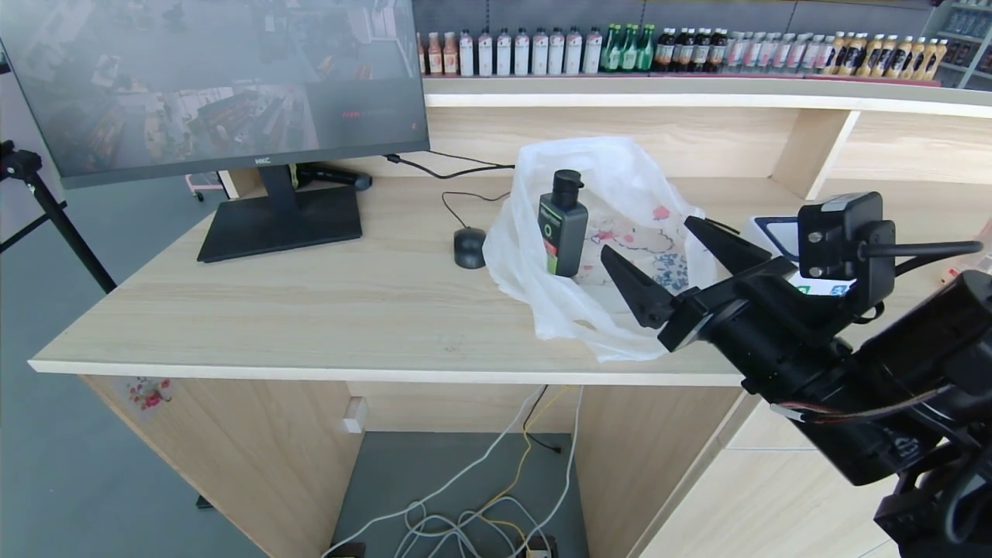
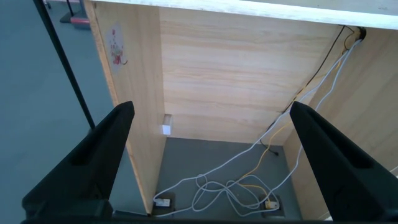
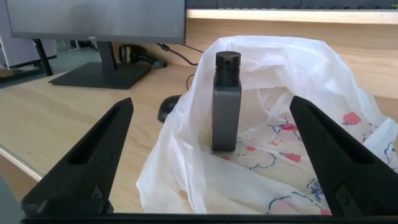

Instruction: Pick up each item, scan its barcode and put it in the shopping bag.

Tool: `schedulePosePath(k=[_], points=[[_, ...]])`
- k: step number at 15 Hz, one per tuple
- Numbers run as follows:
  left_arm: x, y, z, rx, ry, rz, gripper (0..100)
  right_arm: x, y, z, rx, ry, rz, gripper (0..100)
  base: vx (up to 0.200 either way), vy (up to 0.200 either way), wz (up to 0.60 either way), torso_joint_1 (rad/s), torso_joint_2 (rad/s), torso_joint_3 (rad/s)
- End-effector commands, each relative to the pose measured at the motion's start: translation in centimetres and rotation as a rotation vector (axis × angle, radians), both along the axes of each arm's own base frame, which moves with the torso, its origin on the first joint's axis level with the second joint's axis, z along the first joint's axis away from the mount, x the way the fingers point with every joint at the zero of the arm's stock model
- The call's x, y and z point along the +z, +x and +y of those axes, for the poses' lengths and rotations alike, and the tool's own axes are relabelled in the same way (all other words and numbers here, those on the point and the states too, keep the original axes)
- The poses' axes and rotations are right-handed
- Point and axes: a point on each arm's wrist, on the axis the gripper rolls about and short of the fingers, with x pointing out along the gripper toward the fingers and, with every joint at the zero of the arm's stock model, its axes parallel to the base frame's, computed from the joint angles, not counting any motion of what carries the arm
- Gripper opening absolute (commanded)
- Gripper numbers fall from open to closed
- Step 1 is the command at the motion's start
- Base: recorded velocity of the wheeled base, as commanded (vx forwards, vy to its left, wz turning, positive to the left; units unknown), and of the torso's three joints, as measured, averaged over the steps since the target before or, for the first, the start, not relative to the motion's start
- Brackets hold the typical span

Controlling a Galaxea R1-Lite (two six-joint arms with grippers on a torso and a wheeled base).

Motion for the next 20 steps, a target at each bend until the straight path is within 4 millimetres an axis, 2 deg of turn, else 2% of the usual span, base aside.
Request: schedulePosePath(k=[1, 2, 11, 20], points=[[0.00, 0.00, 0.00, -0.001, -0.002, -0.001, 100, 0.07, -0.29, -0.20, 0.000, 0.002, 0.000, 100, -0.200, 0.000, 0.00, 0.002, 0.00, -0.002], [0.00, 0.00, 0.00, 0.001, -0.002, -0.001, 100, 0.11, -0.24, -0.17, 0.002, 0.007, -0.002, 100, -0.200, 0.000, 0.00, 0.002, 0.00, 0.002], [0.00, 0.00, 0.00, 0.001, 0.000, -0.001, 100, 0.37, -0.55, -0.34, 0.007, 0.022, -0.014, 100, 0.000, 0.000, 0.00, 0.000, 0.00, 0.000], [0.00, 0.00, 0.00, 0.001, 0.003, -0.001, 100, 0.09, -0.60, -0.64, 0.001, 0.030, 0.005, 100, 0.000, -0.200, 0.00, 0.005, 0.00, 0.000]])
